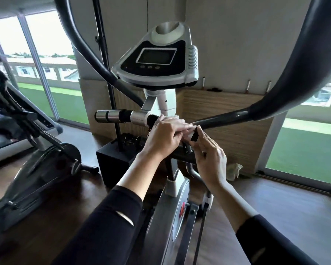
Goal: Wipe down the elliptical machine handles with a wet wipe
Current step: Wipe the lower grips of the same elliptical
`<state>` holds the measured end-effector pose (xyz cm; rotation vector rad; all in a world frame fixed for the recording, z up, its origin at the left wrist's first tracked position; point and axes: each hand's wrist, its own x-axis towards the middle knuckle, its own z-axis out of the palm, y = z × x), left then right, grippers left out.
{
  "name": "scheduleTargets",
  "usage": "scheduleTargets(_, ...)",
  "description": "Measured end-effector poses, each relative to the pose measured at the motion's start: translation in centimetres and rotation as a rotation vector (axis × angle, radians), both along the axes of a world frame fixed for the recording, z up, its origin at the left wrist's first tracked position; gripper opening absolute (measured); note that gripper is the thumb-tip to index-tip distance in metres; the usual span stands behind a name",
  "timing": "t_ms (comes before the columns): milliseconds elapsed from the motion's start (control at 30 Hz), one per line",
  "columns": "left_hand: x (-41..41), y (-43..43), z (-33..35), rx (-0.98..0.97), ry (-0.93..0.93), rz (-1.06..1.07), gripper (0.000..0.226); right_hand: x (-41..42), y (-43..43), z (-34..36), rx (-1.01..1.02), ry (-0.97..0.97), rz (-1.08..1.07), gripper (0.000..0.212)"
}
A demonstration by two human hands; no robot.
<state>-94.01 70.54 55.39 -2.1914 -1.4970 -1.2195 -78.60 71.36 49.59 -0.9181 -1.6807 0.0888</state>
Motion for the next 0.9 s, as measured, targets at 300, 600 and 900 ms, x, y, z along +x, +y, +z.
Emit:
scheduleTargets(300, -1.2, -0.9, -0.7, 0.108, 0.123, 0.127, 0.038, 0.4, 0.2, 0.0, -0.016, -0.034, 0.005, 0.045)
scheduleTargets(600, 0.2, -1.2, -1.7, 0.164, 0.028, 0.189, 0.028, 0.5, -0.1, 0.1, -0.032, -0.031, 0.010, 0.044)
scheduleTargets(900, 1.1, -1.2, -3.5, 0.277, -0.173, 0.251, 0.026, 0.9, 0.2, 0.3, -0.080, -0.072, 0.016, 0.043)
